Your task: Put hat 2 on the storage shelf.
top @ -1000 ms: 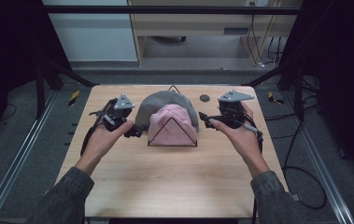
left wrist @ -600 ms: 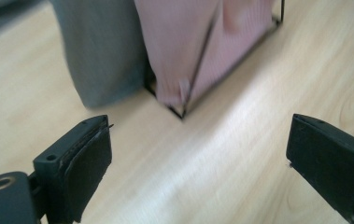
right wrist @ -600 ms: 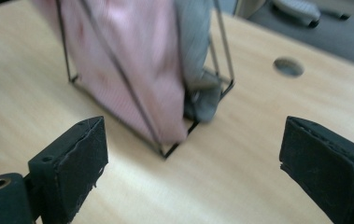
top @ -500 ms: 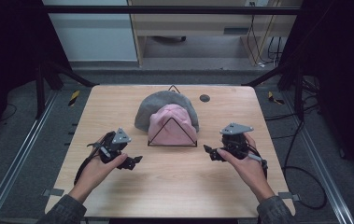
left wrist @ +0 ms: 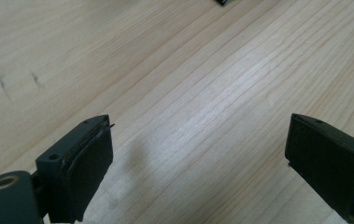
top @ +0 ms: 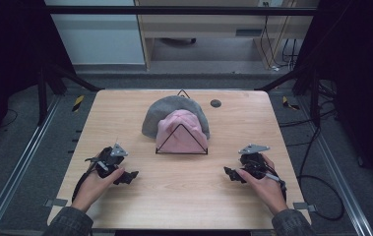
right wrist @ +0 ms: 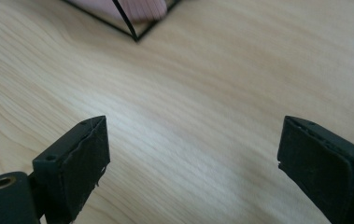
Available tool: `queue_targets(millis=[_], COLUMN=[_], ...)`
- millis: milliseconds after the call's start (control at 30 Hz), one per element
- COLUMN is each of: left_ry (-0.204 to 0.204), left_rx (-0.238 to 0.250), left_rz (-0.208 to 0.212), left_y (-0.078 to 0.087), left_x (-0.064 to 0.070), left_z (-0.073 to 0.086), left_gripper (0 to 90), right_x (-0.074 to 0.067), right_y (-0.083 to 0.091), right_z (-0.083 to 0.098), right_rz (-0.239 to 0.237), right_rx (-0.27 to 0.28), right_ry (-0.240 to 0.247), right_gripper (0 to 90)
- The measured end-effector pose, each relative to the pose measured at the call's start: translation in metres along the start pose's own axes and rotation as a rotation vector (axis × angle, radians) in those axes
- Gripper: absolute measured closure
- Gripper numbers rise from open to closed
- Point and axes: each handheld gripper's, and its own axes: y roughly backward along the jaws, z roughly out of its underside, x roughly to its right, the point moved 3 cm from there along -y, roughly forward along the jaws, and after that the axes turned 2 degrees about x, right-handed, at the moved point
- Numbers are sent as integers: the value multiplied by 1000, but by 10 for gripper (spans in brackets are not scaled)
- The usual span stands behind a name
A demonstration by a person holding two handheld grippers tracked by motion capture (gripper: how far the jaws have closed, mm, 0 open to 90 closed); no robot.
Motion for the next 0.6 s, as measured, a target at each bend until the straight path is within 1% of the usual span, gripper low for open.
queue_targets(millis=[67, 100, 133, 167, 200, 267, 333, 367, 400, 433, 600], left_ry=[7, -3, -11, -15, -14, -12, -16, -12, -12, -11, -18], left_rx=[-21, -41, -56, -68, -61, -53, -43, -32, -32, -14, -2], left_rz=[3, 15, 17, 20, 25, 23, 23, 23, 23, 21, 26], left_y=[-3, -4, -6, -8, -9, -10, -11, -11, -11, -11, -11], left_x=[-2, -1, 0, 1, 1, 1, 1, 1, 1, 1, 1], left_z=[5, 7, 9, 10, 10, 10, 11, 12, 12, 13, 15], left_gripper=[68, 65, 54, 43, 17, 3, 0, 0, 0, 0, 0], right_x=[2, 2, 1, 1, 0, -1, -3, -4, -5, -6, -7], right_y=[-5, -7, -9, -10, -11, -11, -13, -13, -14, -14, -14], right_z=[6, 9, 11, 12, 13, 13, 16, 17, 19, 19, 19], right_rz=[-7, -5, -5, 7, 19, 27, 39, 45, 54, 56, 66], right_rx=[-28, -42, -57, -50, -46, -36, -5, 20, 40, 39, 40], right_ry=[-12, -11, -5, 12, 20, 19, 2, -3, -11, -13, -19], right_gripper=[90, 88, 74, 69, 63, 49, 33, 25, 22, 22, 20])
